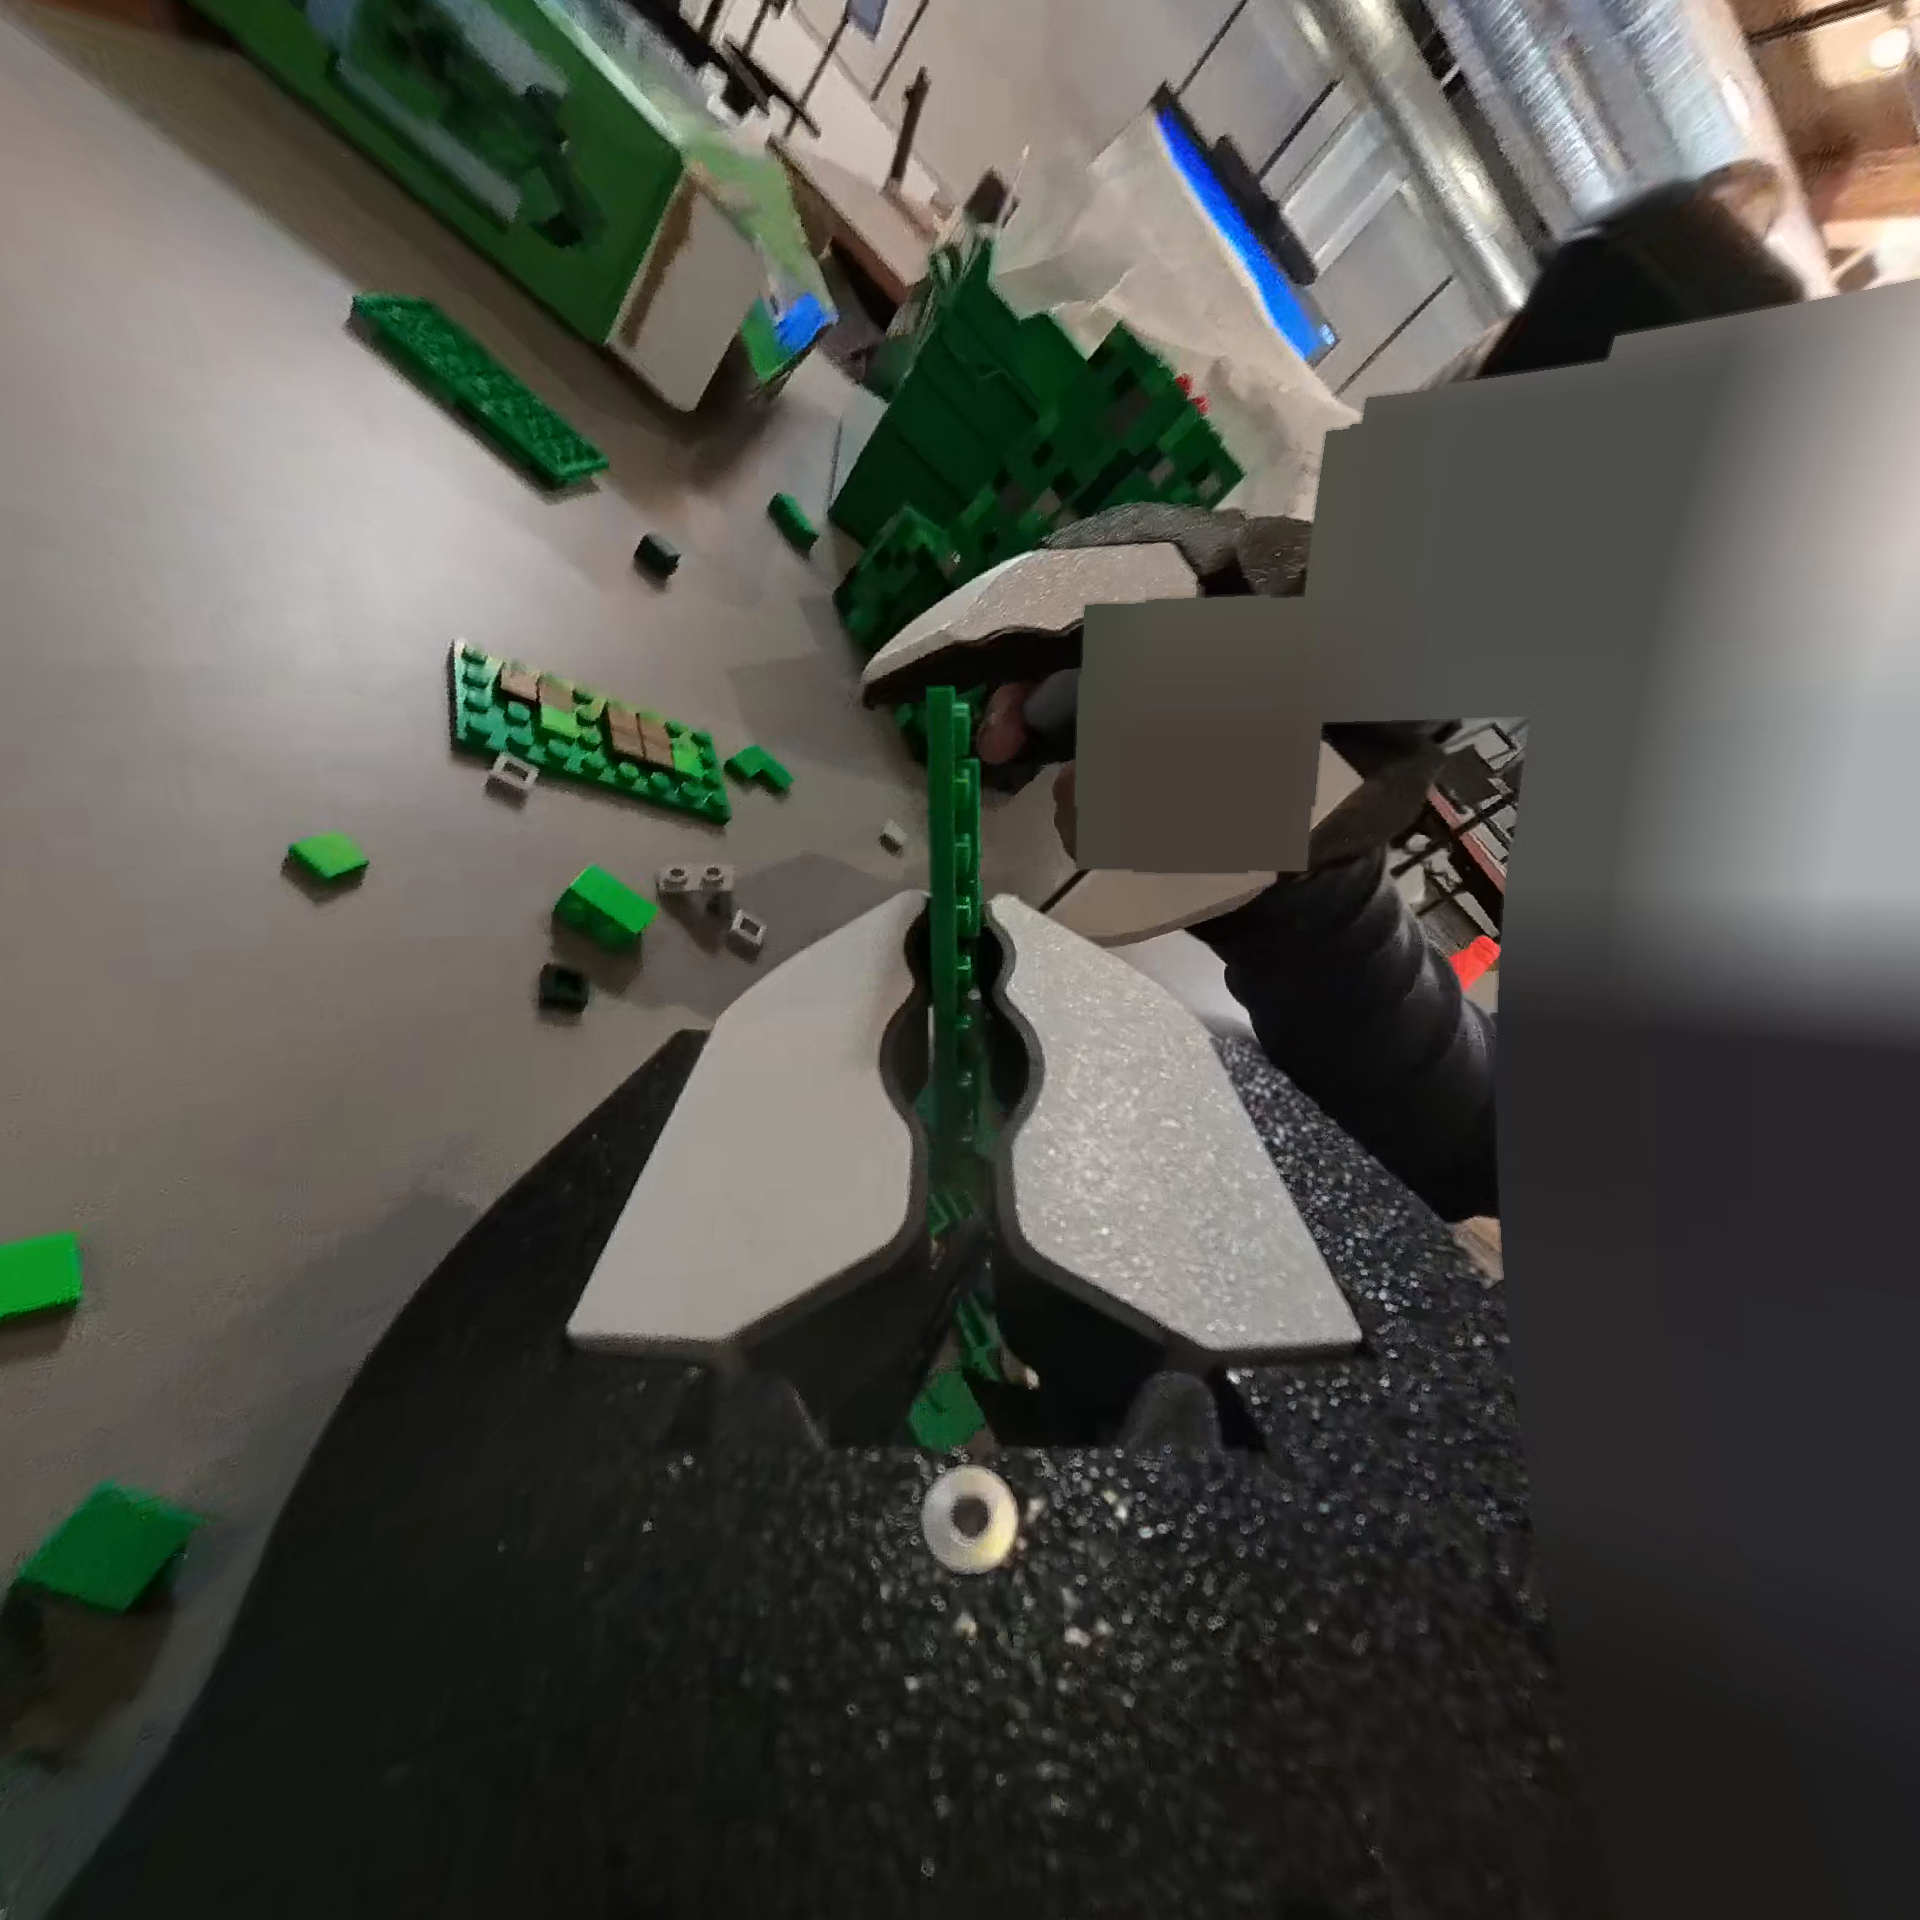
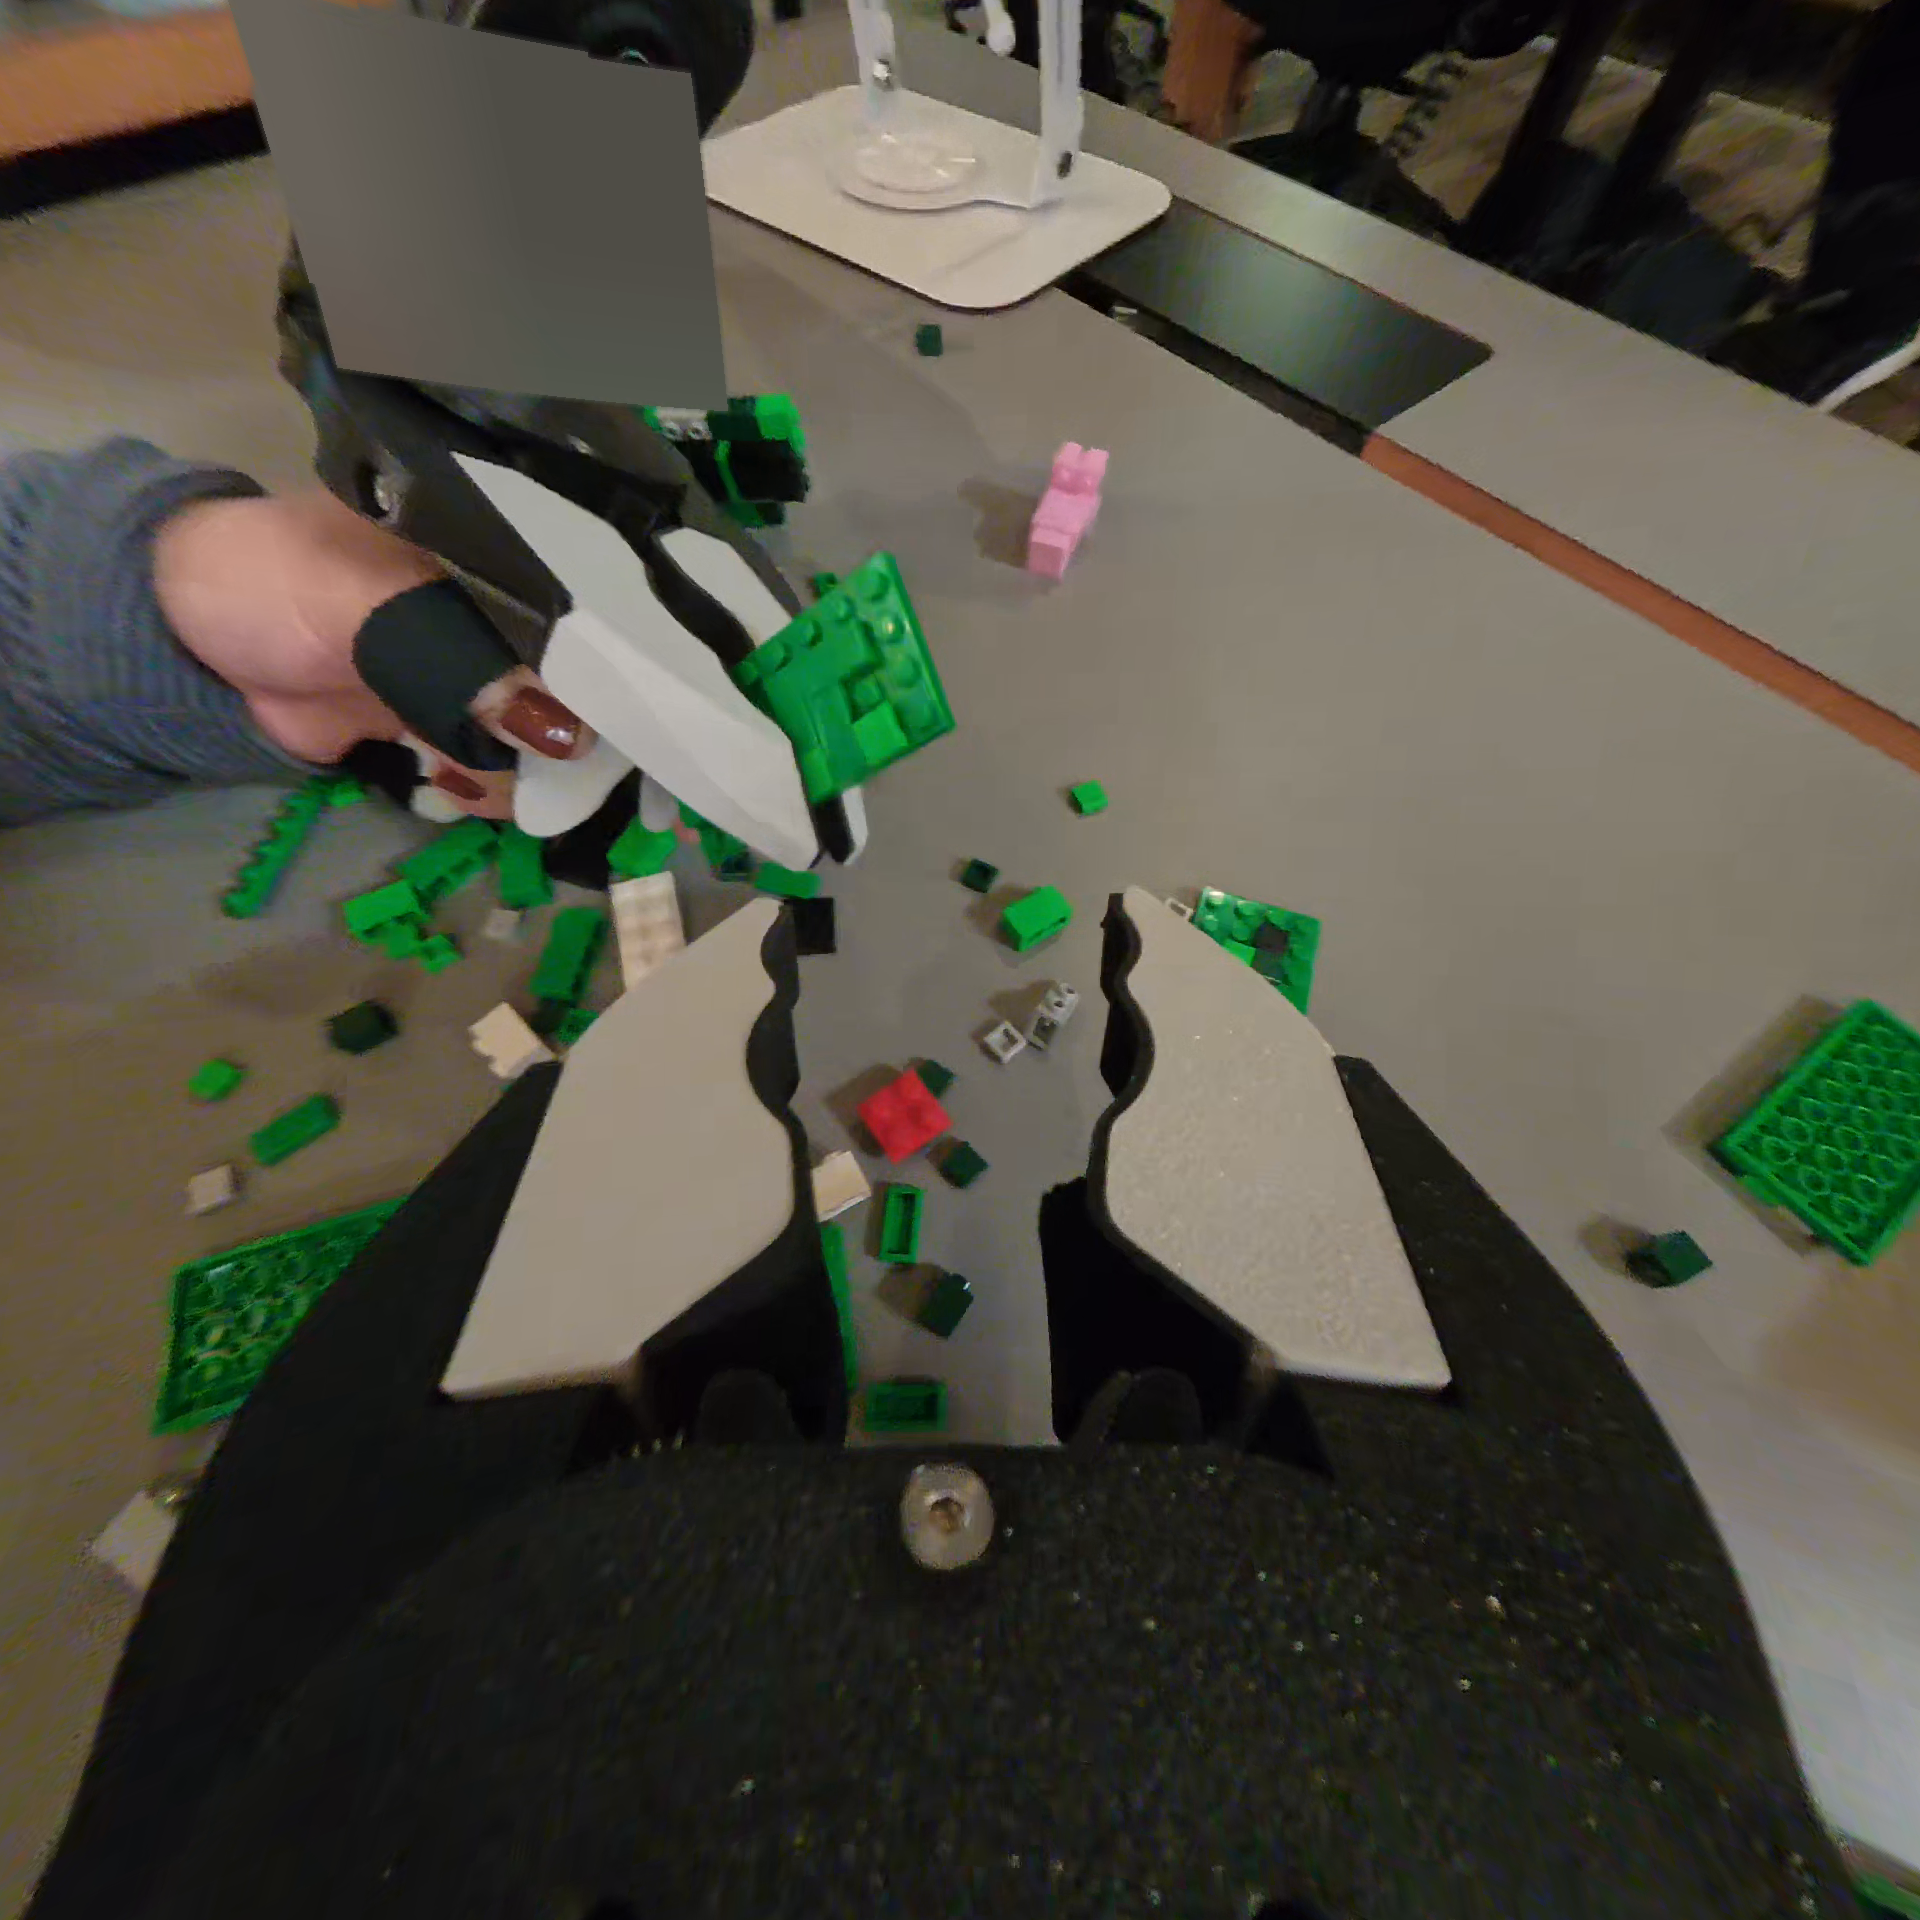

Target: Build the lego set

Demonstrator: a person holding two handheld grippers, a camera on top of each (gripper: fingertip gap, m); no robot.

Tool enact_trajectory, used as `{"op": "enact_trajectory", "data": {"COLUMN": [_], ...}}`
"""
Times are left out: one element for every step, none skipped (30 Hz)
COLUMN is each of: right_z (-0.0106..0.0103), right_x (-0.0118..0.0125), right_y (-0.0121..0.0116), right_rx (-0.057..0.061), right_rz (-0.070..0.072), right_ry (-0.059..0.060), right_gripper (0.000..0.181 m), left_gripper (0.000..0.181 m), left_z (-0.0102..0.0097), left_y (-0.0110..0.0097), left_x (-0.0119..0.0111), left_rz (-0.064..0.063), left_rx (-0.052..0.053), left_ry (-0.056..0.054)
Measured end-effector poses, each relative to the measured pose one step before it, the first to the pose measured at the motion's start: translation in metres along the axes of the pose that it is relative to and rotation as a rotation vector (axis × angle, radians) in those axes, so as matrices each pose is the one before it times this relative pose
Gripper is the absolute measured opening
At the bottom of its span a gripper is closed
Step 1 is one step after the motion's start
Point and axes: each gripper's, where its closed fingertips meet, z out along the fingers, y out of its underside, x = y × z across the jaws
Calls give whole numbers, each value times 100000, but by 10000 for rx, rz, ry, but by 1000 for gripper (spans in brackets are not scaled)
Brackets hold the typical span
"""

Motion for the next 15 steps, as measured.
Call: {"op": "enact_trajectory", "data": {"right_z": [-135, -126, -182, -221, -243, -246, -173, -68, 34, 133, 178, 214, 193, 157, 91], "right_x": [-196, -106, -68, -131, -172, -312, -435, -352, -414, -513, -480, -406, -198, -106, -345], "right_y": [-77, -214, -462, -641, -633, -542, -389, -146, 92, 215, 251, 295, 265, 179, -8], "right_rx": [12, 143, 372, 504, 486, 401, 292, 139, -17, -96, -127, -152, -128, -69, 42], "right_rz": [72, 40, -6, 63, 179, 287, 334, 338, 254, 170, 97, 11, -45, -31, 33], "right_ry": [-253, -159, -93, -144, -235, -398, -510, -454, -453, -459, -379, -307, -147, -86, -274], "right_gripper": [56, 56, 55, 53, 51, 49, 48, 48, 50, 51, 51, 45, 33, 21, 10], "left_gripper": [5, 5, 5, 5, 5, 5, 5, 6, 6, 6, 6, 6, 6, 7, 6], "left_z": [-46, 23, 75, 93, 116, 144, 164, 194, 206, 181, 156, 128, 107, 81, 20], "left_y": [-231, -103, 55, 176, 229, 232, 235, 290, 274, 258, 219, 177, 136, 49, 2], "left_x": [316, 326, 246, 162, 317, 406, 295, 320, 350, 306, 343, 319, 239, 134, -169], "left_rz": [262, 253, 243, 243, 263, 253, 218, 173, 140, 133, 166, 180, 163, 143, 31], "left_rx": [141, 22, -69, -119, -150, -180, -202, -236, -233, -206, -180, -148, -108, -51, -17], "left_ry": [152, 190, 128, 45, 120, 164, 99, 147, 184, 151, 162, 126, 76, 17, -147]}}
